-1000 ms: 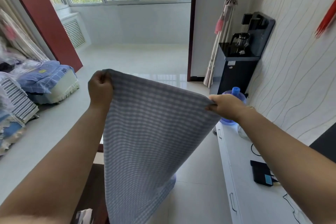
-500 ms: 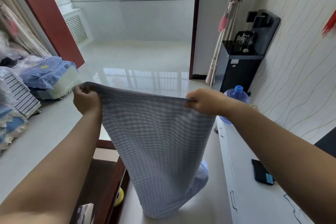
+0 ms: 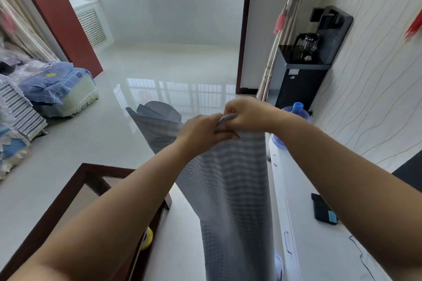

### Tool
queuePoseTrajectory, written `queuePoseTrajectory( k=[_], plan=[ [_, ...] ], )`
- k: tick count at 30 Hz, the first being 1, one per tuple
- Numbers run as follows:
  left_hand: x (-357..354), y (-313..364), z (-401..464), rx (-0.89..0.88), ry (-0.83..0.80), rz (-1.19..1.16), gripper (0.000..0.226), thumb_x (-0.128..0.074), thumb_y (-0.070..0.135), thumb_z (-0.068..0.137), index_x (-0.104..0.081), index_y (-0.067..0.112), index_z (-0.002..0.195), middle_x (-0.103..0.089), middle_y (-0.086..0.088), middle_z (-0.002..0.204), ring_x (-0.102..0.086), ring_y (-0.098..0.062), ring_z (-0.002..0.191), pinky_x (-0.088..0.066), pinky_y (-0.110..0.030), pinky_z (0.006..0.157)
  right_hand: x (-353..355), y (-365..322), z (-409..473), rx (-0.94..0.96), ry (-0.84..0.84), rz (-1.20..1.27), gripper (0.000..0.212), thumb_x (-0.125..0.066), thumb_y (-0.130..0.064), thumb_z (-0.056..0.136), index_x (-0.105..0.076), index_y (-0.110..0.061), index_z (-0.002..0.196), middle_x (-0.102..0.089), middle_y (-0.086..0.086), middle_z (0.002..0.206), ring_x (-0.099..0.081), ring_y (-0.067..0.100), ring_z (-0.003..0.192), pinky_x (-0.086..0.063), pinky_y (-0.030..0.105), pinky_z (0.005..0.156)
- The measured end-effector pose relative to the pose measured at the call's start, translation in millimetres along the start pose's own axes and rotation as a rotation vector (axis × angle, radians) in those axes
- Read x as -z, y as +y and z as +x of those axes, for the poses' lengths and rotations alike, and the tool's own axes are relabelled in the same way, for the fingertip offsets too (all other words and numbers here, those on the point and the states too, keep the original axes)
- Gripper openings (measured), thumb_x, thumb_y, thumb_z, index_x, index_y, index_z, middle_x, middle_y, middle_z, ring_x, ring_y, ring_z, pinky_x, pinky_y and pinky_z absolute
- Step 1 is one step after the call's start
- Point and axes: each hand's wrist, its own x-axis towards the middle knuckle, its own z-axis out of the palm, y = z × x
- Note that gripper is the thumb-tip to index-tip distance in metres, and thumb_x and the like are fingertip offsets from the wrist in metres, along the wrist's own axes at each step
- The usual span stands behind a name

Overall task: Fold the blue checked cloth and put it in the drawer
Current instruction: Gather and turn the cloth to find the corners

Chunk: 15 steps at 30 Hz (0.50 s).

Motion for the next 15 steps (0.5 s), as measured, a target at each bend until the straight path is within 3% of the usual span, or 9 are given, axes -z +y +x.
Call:
queuePoseTrajectory(
  k=[2,4,7,10,12,15],
  plan=[
    [-2.8,6.4,4.3,0.034,-0.051,-0.08,0.035,-0.061,0.054,0.084,-0.065,0.02,0.087,-0.064,0.003,0.073,-0.063,-0.021,0.074,-0.039,-0.028,0.06,4.8,24.6,-7.4,-0.058,0.137,0.273,0.044,-0.073,-0.049,0.073,-0.056,-0.021,0.102,-0.061,-0.005,0.074,-0.057,0.012,0.068,-0.046,0.027,0.065],
    [-4.1,8.3,7.4,0.089,-0.055,-0.183,0.034,-0.062,0.049,0.086,-0.052,0.026,0.062,-0.054,0.008,0.058,-0.057,-0.019,0.063,-0.039,-0.029,0.057,-1.5,54.2,-18.3,-0.102,0.243,0.598,0.058,-0.075,-0.048,0.072,-0.049,-0.022,0.117,-0.065,0.003,0.088,-0.063,0.015,0.078,-0.05,0.029,0.071],
    [0.7,12.9,14.8,0.136,-0.017,-0.286,0.044,-0.067,0.039,0.085,-0.042,0.023,0.053,-0.042,0.009,0.049,-0.043,-0.013,0.053,-0.036,-0.031,0.055,-41.0,90.8,-35.1,-0.197,0.177,0.909,0.075,-0.076,-0.044,0.067,-0.043,-0.019,0.129,-0.068,0.008,0.109,-0.068,0.021,0.099,-0.055,0.035,0.083],
    [16.2,19.7,25.8,0.129,0.027,-0.338,0.042,-0.071,0.039,0.082,-0.053,0.009,0.059,-0.046,0.005,0.049,-0.044,-0.009,0.051,-0.039,-0.03,0.054,-95.3,104.4,-46.4,-0.298,0.012,0.865,0.052,-0.08,-0.031,0.072,-0.06,-0.016,0.118,-0.071,0.002,0.105,-0.068,0.02,0.099,-0.055,0.024,0.08],
    [31.3,17.1,34.5,0.165,0.074,-0.37,0.04,-0.073,0.037,0.08,-0.052,0.015,0.054,-0.043,0.013,0.044,-0.04,0.002,0.045,-0.036,-0.02,0.049,-125.7,107.4,-54.1,-0.383,-0.022,0.871,0.029,-0.075,-0.022,0.08,-0.068,-0.013,0.106,-0.07,-0.001,0.097,-0.067,0.016,0.092,-0.052,0.014,0.067],
    [58.8,3.1,45.2,0.223,0.21,-0.493,0.04,-0.076,0.032,0.078,-0.053,0.007,0.057,-0.045,0.011,0.05,-0.04,-0.005,0.049,-0.036,-0.024,0.05,-168.5,122.1,-66.6,-0.503,-0.104,0.868,0.017,-0.072,-0.022,0.082,-0.073,-0.01,0.095,-0.071,0.005,0.096,-0.066,0.016,0.091,-0.051,0.019,0.069]
  ],
)
